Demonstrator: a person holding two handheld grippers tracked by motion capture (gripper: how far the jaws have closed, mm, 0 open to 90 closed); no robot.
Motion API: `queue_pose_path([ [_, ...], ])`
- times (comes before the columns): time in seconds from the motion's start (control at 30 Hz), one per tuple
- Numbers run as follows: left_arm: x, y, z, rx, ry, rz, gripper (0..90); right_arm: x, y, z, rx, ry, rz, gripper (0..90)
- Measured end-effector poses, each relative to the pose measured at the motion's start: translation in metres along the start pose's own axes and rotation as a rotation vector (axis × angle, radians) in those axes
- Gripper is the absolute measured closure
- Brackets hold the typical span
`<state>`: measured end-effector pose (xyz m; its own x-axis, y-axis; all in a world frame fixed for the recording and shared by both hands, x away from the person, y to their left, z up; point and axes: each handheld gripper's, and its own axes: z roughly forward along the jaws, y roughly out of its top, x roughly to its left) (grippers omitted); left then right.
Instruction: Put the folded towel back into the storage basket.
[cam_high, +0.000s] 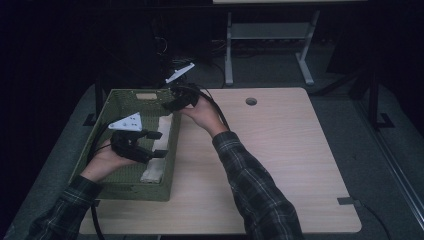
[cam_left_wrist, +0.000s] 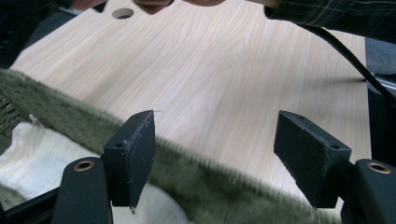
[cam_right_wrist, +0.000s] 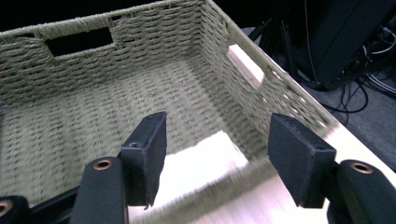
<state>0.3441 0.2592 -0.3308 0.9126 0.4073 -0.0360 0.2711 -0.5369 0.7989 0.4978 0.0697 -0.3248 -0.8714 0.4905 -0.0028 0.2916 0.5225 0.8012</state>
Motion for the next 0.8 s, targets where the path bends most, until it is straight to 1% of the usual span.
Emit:
queue_pose_path([
  [0.03, -0.002, 0.003, 0.002, 0.002, 0.007, -0.003, 29.0, 0.0, 0.0, 0.0, 0.0, 0.0, 0.0, 36.4],
  [0.07, -0.004, 0.007, 0.007, 0.005, 0.015, -0.007, 28.6, -0.004, -0.004, -0.009, -0.003, 0.0, 0.005, 35.7],
  [0.1, -0.004, 0.007, 0.007, 0.005, 0.015, -0.007, 28.6, -0.004, -0.004, -0.009, -0.003, 0.0, 0.005, 35.7],
  [0.13, -0.006, 0.012, 0.013, 0.009, 0.025, -0.016, 28.4, -0.008, -0.01, -0.018, -0.01, -0.003, 0.007, 34.8],
  [0.17, -0.006, 0.012, 0.013, 0.009, 0.025, -0.016, 28.2, -0.008, -0.01, -0.018, -0.01, -0.003, 0.007, 34.8],
  [0.2, -0.007, 0.016, 0.016, 0.012, 0.032, -0.016, 28.1, -0.012, -0.016, -0.027, -0.01, -0.003, 0.018, 33.4],
  [0.23, -0.008, 0.018, 0.018, 0.012, 0.037, -0.02, 28.1, -0.012, -0.016, -0.027, -0.01, -0.003, 0.018, 33.4],
  [0.27, -0.01, 0.022, 0.021, 0.011, 0.043, -0.024, 28.1, -0.015, -0.019, -0.031, -0.01, -0.005, 0.009, 33.0],
  [0.3, -0.011, 0.024, 0.023, 0.012, 0.049, -0.021, 27.8, -0.016, -0.023, -0.037, -0.008, -0.009, 0.012, 32.1],
  [0.33, -0.015, 0.03, 0.028, 0.009, 0.063, -0.021, 27.7, -0.019, -0.029, -0.045, -0.008, -0.019, 0.004, 30.2],
  [0.37, -0.015, 0.03, 0.028, 0.009, 0.063, -0.021, 27.7, -0.019, -0.029, -0.045, -0.008, -0.019, 0.004, 30.2],
  [0.4, -0.018, 0.035, 0.032, 0.005, 0.074, -0.024, 27.4, -0.022, -0.038, -0.055, -0.014, -0.019, 0.0, 28.8],
  [0.43, -0.018, 0.035, 0.032, 0.005, 0.074, -0.024, 27.4, -0.022, -0.038, -0.055, -0.014, -0.019, 0.0, 28.8],
  [0.47, -0.02, 0.038, 0.036, 0.005, 0.085, -0.022, 27.4, -0.023, -0.04, -0.058, -0.014, -0.019, 0.004, 28.6],
  [0.5, -0.021, 0.04, 0.038, 0.005, 0.085, -0.02, 27.3, -0.023, -0.045, -0.065, -0.015, -0.023, 0.004, 28.1],
  [0.53, -0.022, 0.042, 0.04, 0.008, 0.088, -0.02, 27.3, -0.024, -0.049, -0.068, -0.016, -0.027, -0.013, 27.3],
  [0.57, -0.025, 0.045, 0.046, 0.005, 0.089, -0.02, 27.2, -0.023, -0.056, -0.078, -0.008, -0.035, -0.003, 26.9],
  [0.6, -0.026, 0.046, 0.048, 0.005, 0.09, -0.02, 27.3, -0.023, -0.06, -0.083, -0.008, -0.039, -0.008, 26.7],
  [0.63, -0.026, 0.046, 0.048, 0.005, 0.09, -0.02, 27.2, -0.023, -0.06, -0.083, -0.008, -0.039, -0.008, 26.7],
  [0.67, -0.029, 0.049, 0.055, 0.009, 0.095, -0.021, 27.0, -0.025, -0.068, -0.093, -0.01, -0.046, -0.001, 26.1],
  [0.7, -0.029, 0.049, 0.055, 0.009, 0.095, -0.021, 27.0, -0.025, -0.068, -0.093, -0.01, -0.046, -0.001, 26.1],
  [0.73, -0.031, 0.05, 0.061, 0.009, 0.103, -0.029, 27.0, -0.026, -0.078, -0.105, -0.015, -0.055, 0.016, 25.5],
  [0.77, -0.031, 0.05, 0.061, 0.009, 0.103, -0.029, 27.0, -0.026, -0.081, -0.109, -0.016, -0.059, 0.025, 25.5],
  [0.8, -0.033, 0.051, 0.065, 0.006, 0.107, -0.033, 27.0, -0.026, -0.081, -0.109, -0.016, -0.059, 0.025, 25.5],
])
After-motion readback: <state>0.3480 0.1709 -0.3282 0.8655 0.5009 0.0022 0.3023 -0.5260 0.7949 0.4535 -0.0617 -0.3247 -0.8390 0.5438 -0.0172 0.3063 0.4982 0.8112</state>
